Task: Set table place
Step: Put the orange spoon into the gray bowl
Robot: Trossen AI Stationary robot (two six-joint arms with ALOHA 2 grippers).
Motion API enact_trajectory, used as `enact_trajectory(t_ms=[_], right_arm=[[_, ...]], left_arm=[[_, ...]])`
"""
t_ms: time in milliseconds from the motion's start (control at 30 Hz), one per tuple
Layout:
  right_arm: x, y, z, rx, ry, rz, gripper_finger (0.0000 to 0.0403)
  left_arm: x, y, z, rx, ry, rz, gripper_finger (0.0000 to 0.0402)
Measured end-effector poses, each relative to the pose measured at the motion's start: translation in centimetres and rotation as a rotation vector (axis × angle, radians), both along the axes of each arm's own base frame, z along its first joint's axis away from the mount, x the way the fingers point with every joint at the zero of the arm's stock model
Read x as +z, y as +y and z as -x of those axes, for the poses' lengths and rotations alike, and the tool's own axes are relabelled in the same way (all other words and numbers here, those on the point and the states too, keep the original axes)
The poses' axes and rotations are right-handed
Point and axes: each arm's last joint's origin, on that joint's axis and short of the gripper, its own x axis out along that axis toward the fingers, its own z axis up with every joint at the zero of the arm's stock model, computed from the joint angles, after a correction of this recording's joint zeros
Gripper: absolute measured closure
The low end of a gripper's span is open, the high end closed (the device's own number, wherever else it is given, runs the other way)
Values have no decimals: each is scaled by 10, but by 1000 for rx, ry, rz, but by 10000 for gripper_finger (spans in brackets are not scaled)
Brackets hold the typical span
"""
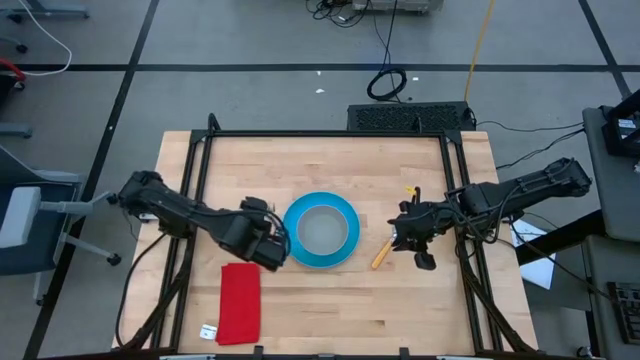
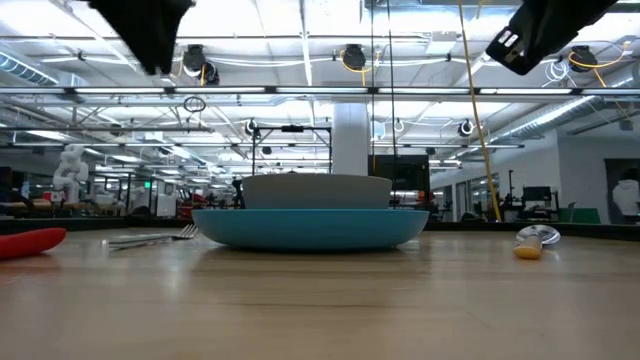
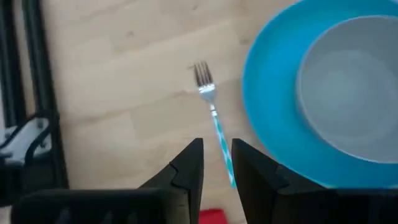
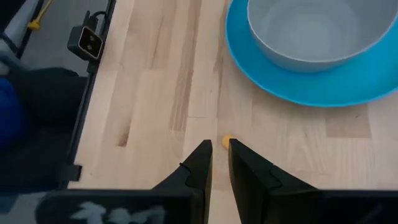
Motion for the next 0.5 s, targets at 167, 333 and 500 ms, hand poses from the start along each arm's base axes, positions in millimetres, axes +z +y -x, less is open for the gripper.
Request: enact_trajectory(t_ms=[167, 333, 500], right_arm=[[2, -7, -4, -118, -18, -26, 358], [6, -14, -11, -232, -75, -45, 358], [7, -20, -13, -345, -75, -97, 358]], left_arm=[[24, -1, 19, -155, -57, -82, 314], [45, 2, 37, -287, -107, -161, 314], [60, 6, 52, -395, -128, -213, 314]])
